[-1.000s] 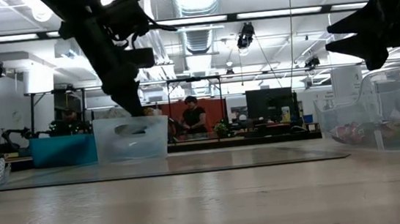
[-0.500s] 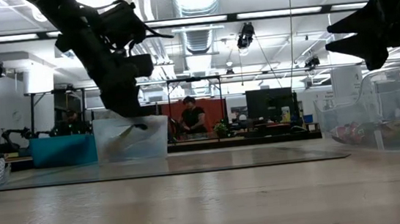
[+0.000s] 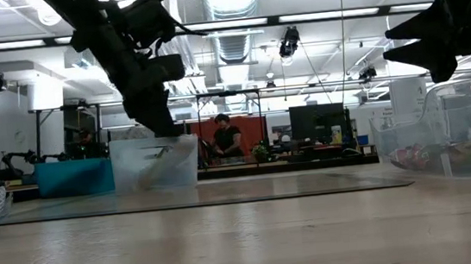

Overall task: Pick and place Granola Bars by type
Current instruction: Put the yellow granola bar into the left transparent bin, then put the red granola bar into the right transparent bin

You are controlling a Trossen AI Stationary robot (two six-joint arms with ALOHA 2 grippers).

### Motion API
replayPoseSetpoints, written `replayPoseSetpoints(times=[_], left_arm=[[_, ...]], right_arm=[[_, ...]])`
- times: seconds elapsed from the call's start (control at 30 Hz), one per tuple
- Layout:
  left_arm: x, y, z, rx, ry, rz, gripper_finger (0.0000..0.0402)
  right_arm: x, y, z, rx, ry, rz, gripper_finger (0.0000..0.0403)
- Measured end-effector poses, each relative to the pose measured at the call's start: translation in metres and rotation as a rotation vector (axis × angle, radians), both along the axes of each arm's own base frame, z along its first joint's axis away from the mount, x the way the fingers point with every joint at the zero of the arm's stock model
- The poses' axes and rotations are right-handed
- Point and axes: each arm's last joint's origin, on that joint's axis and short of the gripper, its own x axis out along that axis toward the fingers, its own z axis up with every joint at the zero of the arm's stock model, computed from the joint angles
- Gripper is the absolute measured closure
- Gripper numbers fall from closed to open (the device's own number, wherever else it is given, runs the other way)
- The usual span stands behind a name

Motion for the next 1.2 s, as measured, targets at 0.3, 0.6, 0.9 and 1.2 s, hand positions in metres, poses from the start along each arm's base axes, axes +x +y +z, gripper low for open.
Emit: replayPoseSetpoints(times=[0.3, 0.6, 0.9, 1.2], left_arm=[[-0.013, -0.002, 0.008, 0.063, 0.098, -0.043, 0.0280], [-0.030, -0.028, 0.032, 0.152, 0.170, -0.288, 0.0280], [-0.035, -0.068, 0.059, 0.227, 0.162, -0.549, 0.0280], [-0.040, -0.124, 0.065, 0.161, 0.112, -0.827, 0.0280]], right_arm=[[0.000, 0.000, 0.000, 0.000, 0.000, 0.000, 0.0179], [0.000, 0.000, 0.000, 0.000, -0.001, 0.000, 0.0179], [0.000, 0.000, 0.000, 0.000, 0.000, 0.000, 0.0179], [0.000, 0.000, 0.000, 0.000, -0.001, 0.000, 0.0179]])
